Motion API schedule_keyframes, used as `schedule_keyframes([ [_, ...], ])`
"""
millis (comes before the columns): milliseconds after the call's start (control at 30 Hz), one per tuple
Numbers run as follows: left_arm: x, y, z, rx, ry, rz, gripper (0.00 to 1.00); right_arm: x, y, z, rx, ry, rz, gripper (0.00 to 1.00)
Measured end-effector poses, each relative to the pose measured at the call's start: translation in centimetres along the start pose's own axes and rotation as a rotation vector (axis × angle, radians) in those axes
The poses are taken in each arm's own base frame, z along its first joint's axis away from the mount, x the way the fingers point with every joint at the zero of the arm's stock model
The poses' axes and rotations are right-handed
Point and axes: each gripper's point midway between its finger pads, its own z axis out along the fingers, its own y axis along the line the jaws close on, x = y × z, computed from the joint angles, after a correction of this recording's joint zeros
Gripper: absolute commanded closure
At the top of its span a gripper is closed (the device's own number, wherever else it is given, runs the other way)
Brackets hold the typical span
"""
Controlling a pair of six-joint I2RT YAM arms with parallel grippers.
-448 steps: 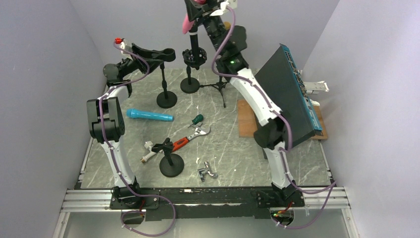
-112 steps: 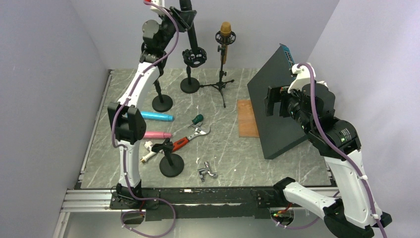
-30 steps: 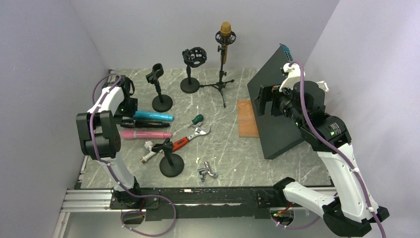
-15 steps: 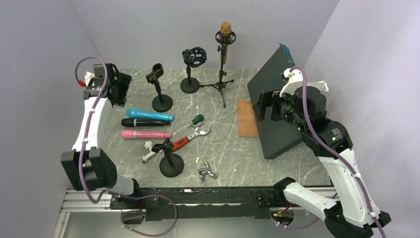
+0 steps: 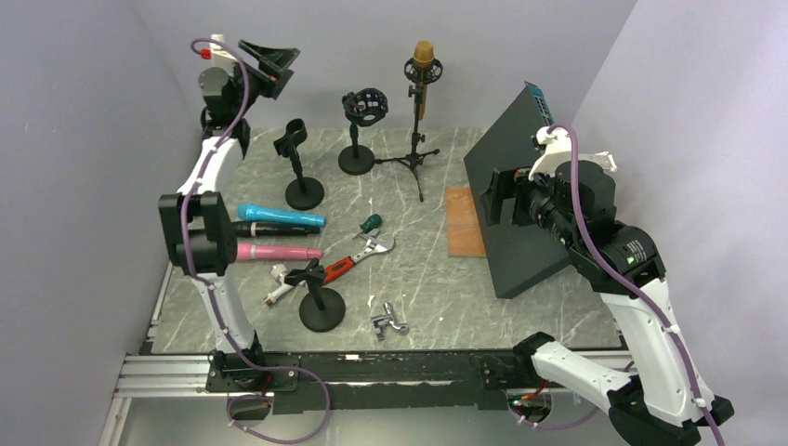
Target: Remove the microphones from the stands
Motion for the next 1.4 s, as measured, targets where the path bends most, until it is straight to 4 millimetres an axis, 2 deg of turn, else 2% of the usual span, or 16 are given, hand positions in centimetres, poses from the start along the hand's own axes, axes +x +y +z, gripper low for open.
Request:
schedule_keyframes([
  [133, 3.3, 0.6, 2.8, 0.069, 0.068, -0.024, 0.03, -0.3, -0.4, 0.1, 0.029, 0.002, -0.005, 0.00],
  [200, 5.0, 0.1, 4.0, 0.090, 0.098, -0.023, 0.05, -0.4, -0.7, 0.1, 0.044, 0.003, -0.010, 0.00],
  [367, 8.7, -2.3, 5.5, 0.140, 0.133, -0.006, 0.16, -0.8, -1.3, 0.2, 0.082, -0.002, -0.024, 0.00],
  [433, 9.7, -2.6, 5.9, 0.140, 0.134, -0.008, 0.21, -0.9, -1.5, 0.3, 0.089, 0.000, -0.032, 0.00],
  [533, 10.8, -1.9, 6.4, 0.097, 0.130, 0.008, 0.25, -0.9, -1.6, 0.6, 0.098, 0.007, -0.043, 0.00],
  [667, 11.2, 0.1, 6.9, -0.004, 0.099, 0.011, 0.32, -0.6, -1.9, 0.9, 0.116, 0.024, -0.058, 0.00],
  [867, 11.5, 3.3, 6.8, -0.146, 0.072, 0.006, 0.36, -0.5, -2.3, 0.8, 0.133, 0.028, -0.067, 0.00],
  [1167, 12.4, 4.8, 6.5, -0.199, 0.101, 0.026, 0.38, -0.5, -2.3, 0.8, 0.135, 0.029, -0.077, 0.00],
  [1400, 13.8, 6.0, 6.1, -0.247, 0.145, 0.066, 0.41, -0.5, -2.3, 0.7, 0.135, 0.029, -0.079, 0.00],
])
